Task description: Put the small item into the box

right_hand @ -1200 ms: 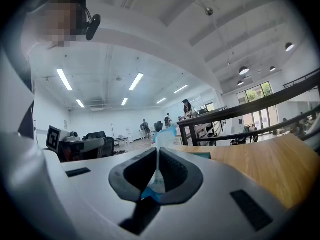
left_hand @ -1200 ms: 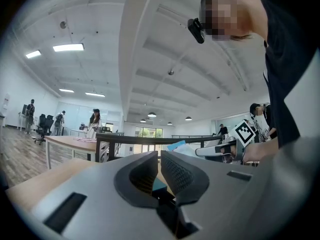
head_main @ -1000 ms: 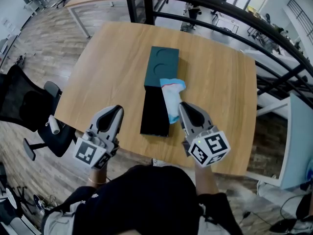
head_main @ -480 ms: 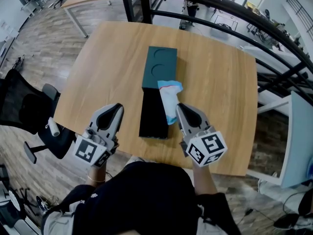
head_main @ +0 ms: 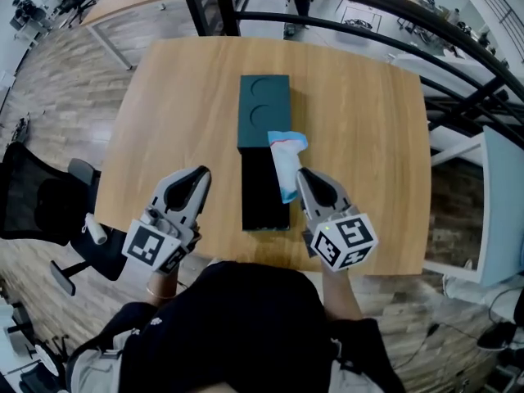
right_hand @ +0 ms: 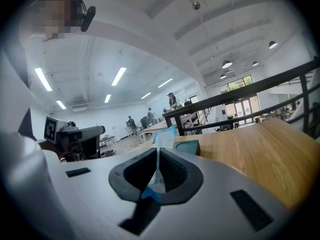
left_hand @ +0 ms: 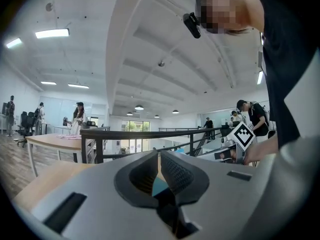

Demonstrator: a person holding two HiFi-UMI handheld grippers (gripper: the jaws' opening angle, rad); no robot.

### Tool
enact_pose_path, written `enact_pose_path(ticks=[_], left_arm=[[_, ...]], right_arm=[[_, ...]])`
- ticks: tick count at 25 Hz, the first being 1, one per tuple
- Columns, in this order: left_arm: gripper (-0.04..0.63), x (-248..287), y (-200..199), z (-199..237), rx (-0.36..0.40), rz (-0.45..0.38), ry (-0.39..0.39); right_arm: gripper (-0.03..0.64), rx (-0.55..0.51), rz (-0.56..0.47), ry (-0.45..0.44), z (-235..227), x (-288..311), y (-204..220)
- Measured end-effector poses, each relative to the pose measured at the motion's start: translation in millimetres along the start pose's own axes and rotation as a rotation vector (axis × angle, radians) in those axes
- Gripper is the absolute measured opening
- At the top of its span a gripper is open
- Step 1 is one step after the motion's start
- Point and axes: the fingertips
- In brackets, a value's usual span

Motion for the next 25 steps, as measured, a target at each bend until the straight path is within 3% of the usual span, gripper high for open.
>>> enact_pose_path(ticks=[10,25], left_arm=[[0.025,8,4,24,-0.005,0.003,0.058],[0.025,20,-3,44,-0.008,-0.017,0.089]], right_arm=[[0.031,0.024,0.056,0.091,-1,15,22],[0.031,-0.008,0.187,0.124,-2,37,57]])
Point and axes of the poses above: the fingertips, and each gripper's own axes: x forward along the fingers, z to its left, y out of its underside, and after that the axes turned 4 degrees about y, right-handed
